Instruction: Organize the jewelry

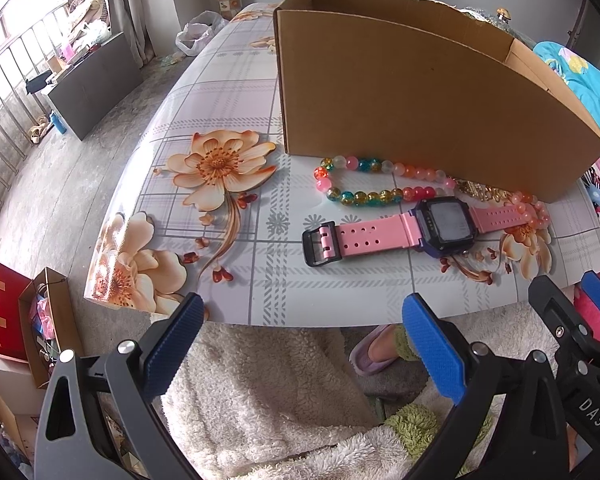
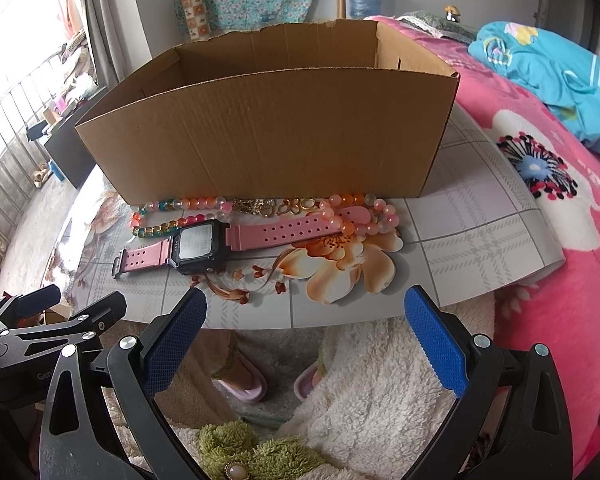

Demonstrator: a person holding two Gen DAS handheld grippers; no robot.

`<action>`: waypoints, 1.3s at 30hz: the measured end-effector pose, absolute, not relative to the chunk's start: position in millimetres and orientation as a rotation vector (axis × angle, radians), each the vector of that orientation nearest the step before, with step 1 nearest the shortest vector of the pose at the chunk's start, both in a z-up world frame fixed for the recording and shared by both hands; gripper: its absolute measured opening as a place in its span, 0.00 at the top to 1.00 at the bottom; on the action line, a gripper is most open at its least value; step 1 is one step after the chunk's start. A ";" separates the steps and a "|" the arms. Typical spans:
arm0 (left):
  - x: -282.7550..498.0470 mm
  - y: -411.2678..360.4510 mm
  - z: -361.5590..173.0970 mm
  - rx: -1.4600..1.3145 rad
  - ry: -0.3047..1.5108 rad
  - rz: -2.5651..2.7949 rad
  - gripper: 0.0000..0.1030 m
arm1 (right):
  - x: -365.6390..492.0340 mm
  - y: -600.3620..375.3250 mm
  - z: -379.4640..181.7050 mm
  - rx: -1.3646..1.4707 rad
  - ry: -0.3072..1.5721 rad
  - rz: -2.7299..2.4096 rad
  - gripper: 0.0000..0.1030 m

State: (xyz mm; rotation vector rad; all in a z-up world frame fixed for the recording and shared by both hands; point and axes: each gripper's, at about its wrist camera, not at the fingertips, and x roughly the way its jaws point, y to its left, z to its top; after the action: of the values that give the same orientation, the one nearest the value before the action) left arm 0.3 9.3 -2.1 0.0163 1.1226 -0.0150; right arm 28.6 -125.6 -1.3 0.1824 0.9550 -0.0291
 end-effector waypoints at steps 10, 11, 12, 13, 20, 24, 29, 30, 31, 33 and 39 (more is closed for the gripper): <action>0.1 9.6 -2.4 0.016 1.122 -0.014 0.05 | 28.9 -124.1 -1.1 0.181 0.955 -0.030 0.08; 0.3 9.5 -2.2 0.016 1.122 -0.014 0.05 | 28.9 -124.1 -0.9 0.181 0.955 -0.029 0.08; 0.3 9.5 -2.0 0.016 1.123 -0.015 0.05 | 28.8 -123.6 -1.3 0.180 0.955 -0.030 0.08; 0.3 9.5 -1.9 0.016 1.123 -0.015 0.05 | 28.9 -123.7 -1.1 0.180 0.954 -0.030 0.08; 0.2 9.7 -2.1 0.016 1.123 -0.014 0.05 | 29.4 -123.2 -0.8 0.181 0.955 -0.031 0.08; 0.3 9.5 -1.9 0.015 1.123 -0.015 0.05 | 29.1 -122.5 -1.1 0.179 0.955 -0.031 0.08; 0.3 9.5 -1.9 0.016 1.122 -0.014 0.05 | 29.2 -122.2 -1.2 0.179 0.955 -0.031 0.08; 0.3 9.6 -2.0 0.015 1.122 -0.014 0.05 | 29.2 -122.1 -1.2 0.179 0.955 -0.031 0.08; 0.4 9.6 -2.1 0.015 1.123 -0.014 0.05 | 29.2 -122.1 -1.1 0.179 0.956 -0.031 0.08; 0.2 9.5 -1.8 0.015 1.122 -0.014 0.05 | 29.0 -121.9 -1.3 0.180 0.955 -0.031 0.08; 0.6 11.0 -2.5 0.014 1.121 -0.013 0.05 | 29.1 -121.6 -0.8 0.178 0.954 -0.029 0.08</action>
State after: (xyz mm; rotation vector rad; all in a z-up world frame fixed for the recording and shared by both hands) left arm 0.6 11.0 -2.5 0.0140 1.1212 -0.0134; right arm 29.1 -121.6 -0.8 0.1781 0.9540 -0.0293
